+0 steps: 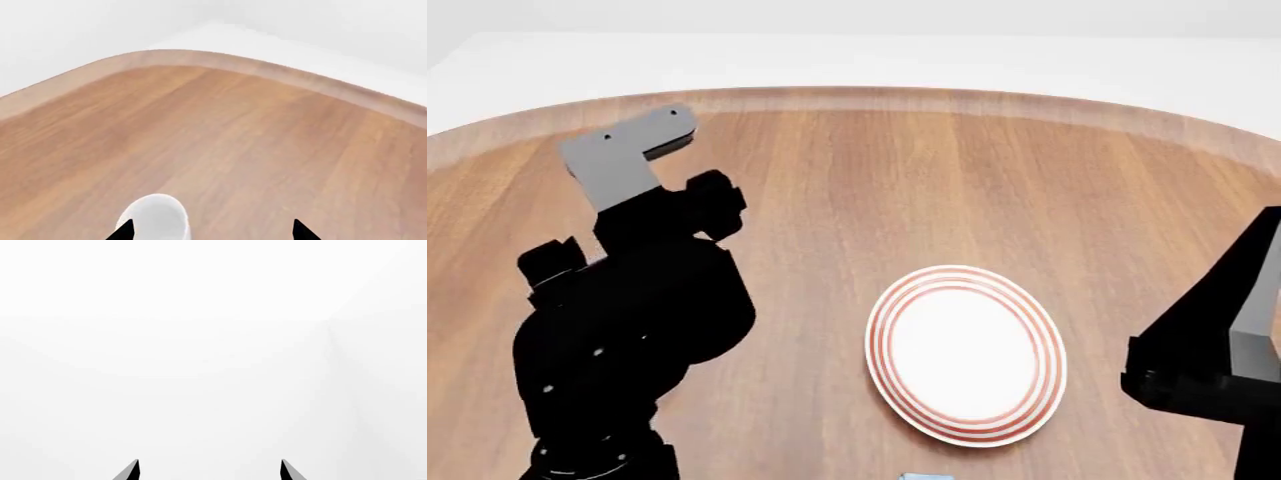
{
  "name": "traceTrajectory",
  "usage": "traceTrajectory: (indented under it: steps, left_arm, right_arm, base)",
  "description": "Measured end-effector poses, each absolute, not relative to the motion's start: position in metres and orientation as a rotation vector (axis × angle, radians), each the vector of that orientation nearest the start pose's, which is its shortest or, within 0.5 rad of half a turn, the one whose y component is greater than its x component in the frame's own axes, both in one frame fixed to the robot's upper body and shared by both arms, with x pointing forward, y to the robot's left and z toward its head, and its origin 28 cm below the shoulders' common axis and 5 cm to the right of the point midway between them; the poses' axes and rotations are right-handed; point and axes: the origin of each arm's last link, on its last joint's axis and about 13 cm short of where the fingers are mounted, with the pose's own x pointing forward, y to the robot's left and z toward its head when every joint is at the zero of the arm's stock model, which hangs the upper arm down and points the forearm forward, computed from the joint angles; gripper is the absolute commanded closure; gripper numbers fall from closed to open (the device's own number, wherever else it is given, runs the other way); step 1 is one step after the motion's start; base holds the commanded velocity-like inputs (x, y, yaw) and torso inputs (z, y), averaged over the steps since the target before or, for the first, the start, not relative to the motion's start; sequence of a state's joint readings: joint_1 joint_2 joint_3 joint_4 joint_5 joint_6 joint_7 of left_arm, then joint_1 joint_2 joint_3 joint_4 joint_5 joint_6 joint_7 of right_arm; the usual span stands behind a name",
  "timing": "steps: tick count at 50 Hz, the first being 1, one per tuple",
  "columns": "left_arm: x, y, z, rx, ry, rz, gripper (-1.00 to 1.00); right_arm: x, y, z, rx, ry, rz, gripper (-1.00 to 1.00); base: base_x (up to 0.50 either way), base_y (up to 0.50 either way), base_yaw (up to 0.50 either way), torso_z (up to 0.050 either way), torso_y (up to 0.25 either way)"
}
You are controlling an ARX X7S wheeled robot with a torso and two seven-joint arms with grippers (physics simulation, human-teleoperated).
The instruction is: Pick up the white mug and put it on the plate, and put the chocolate pudding to the right of the plate.
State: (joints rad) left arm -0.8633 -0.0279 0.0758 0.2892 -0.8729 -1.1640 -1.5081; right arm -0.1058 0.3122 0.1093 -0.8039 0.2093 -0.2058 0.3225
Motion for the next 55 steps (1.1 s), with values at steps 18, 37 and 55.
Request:
traceTrajectory:
  steps: [18, 37, 55]
  left_arm:
    - [0.314, 0.144, 0.217, -0.244, 0.337, 0.821, -1.0]
    - [0.329, 0.145, 0.184, -0.261, 0.431, 0.911, -1.0]
    - [0.339, 0.149, 0.161, -0.284, 0.479, 0.94, -1.0]
  right_arm:
    - [0.154, -0.138, 0.181, 0.031, -0.907, -0.155, -1.0]
    - [0.154, -0.137, 0.179, 0.034, -0.898, -0.142, -1.0]
    - [0.154, -0.136, 0.178, 0.036, -0.89, -0.133, -1.0]
  base:
    - [0.0, 0.0, 0.0, 0.0, 0.0]
    - [0.0, 0.0, 0.0, 0.0, 0.0]
    - [0.0, 0.0, 0.0, 0.0, 0.0]
